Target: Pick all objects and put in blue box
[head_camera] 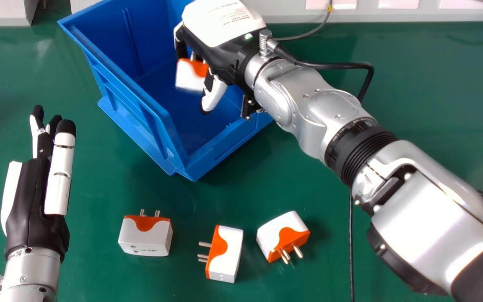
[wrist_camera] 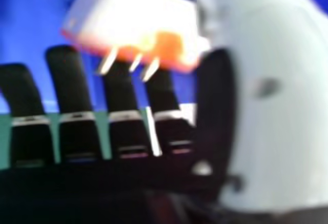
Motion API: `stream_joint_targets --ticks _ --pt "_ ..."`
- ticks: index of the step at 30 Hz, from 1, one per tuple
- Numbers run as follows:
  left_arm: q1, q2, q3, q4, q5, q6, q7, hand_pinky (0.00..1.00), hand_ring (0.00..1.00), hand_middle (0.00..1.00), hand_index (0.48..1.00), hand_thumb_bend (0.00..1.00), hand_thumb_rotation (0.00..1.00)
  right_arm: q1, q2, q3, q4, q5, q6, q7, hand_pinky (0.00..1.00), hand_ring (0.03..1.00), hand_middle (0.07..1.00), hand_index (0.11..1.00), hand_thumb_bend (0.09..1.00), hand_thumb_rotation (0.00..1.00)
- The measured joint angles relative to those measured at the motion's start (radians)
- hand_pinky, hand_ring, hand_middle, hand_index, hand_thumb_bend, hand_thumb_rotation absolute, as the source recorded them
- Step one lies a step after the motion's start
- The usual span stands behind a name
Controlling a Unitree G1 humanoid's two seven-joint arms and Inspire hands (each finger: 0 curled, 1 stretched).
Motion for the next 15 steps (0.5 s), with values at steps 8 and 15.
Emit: stream_joint_targets --ticks 8,15 --pt "0.0 0.0 -0.001 -0.002 0.0 0.0 0.0 1.0 1.0 1.0 1.0 0.39 0.98 0.016 -0.011 0.004 -0.03 0.0 0.003 -0.007 0.99 0.993 0.994 0.996 0.734 0.62" --pt "-0.003 0.001 -0.002 -0.002 0.0 0.0 -0.004 1.0 1.0 1.0 1.0 0.38 0.99 0.065 -0.048 -0.027 -0.099 0.017 -0.012 -0.044 1.0 0.999 0.999 1.0 0.705 0.6"
